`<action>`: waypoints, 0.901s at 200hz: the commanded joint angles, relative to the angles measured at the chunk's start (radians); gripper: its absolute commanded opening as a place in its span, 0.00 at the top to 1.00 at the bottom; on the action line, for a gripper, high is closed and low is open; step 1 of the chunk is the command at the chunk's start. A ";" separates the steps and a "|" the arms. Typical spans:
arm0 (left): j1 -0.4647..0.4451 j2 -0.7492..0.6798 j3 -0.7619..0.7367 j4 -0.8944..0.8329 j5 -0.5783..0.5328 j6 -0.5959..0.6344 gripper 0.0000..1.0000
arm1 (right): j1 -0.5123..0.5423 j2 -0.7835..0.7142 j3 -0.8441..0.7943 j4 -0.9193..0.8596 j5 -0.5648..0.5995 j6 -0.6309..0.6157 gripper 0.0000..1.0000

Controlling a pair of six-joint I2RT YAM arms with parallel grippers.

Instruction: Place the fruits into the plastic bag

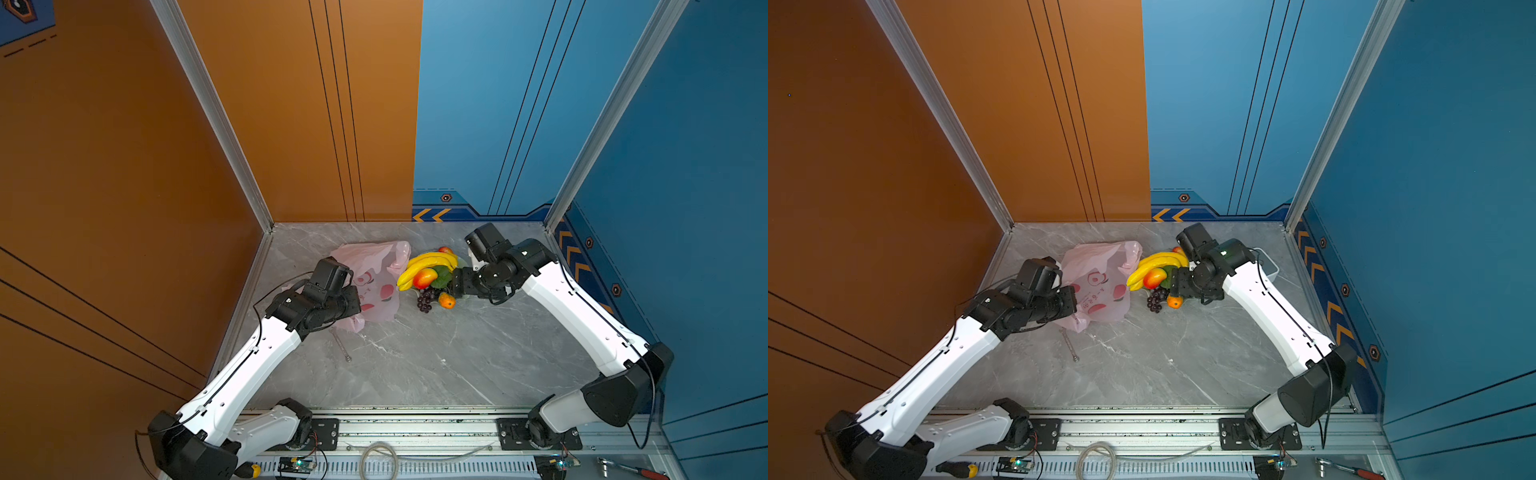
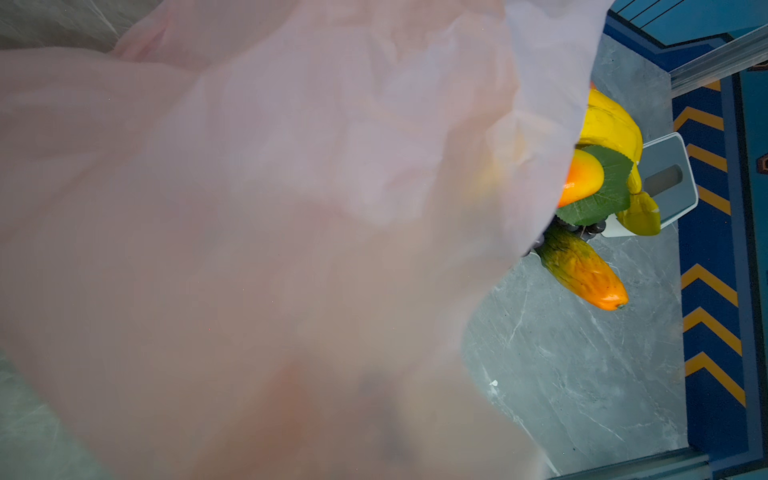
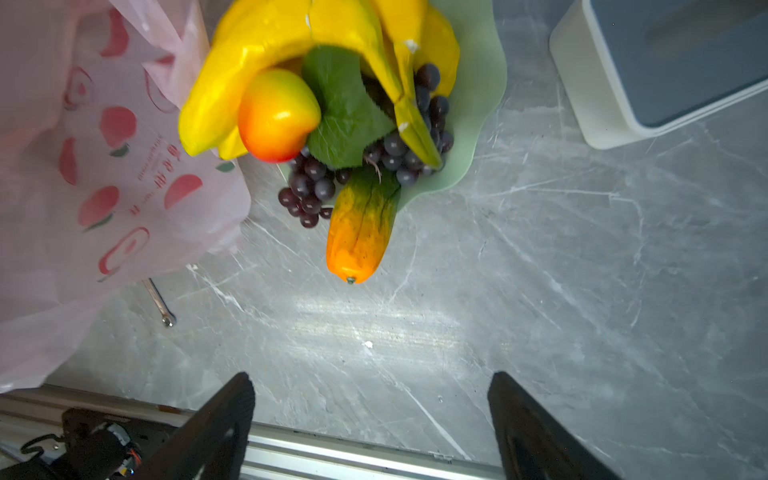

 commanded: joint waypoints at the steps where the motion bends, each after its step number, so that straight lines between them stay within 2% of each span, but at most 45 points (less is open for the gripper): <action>1: 0.001 -0.015 -0.016 0.009 0.015 0.014 1.00 | 0.028 0.010 -0.047 0.011 0.022 0.039 0.14; 55: -0.007 -0.012 -0.011 0.010 0.012 0.015 1.00 | 0.030 0.087 -0.117 0.153 -0.006 0.089 0.23; 180: -0.008 -0.007 -0.004 0.011 0.007 0.014 1.00 | 0.002 0.285 -0.026 0.192 0.033 0.070 0.33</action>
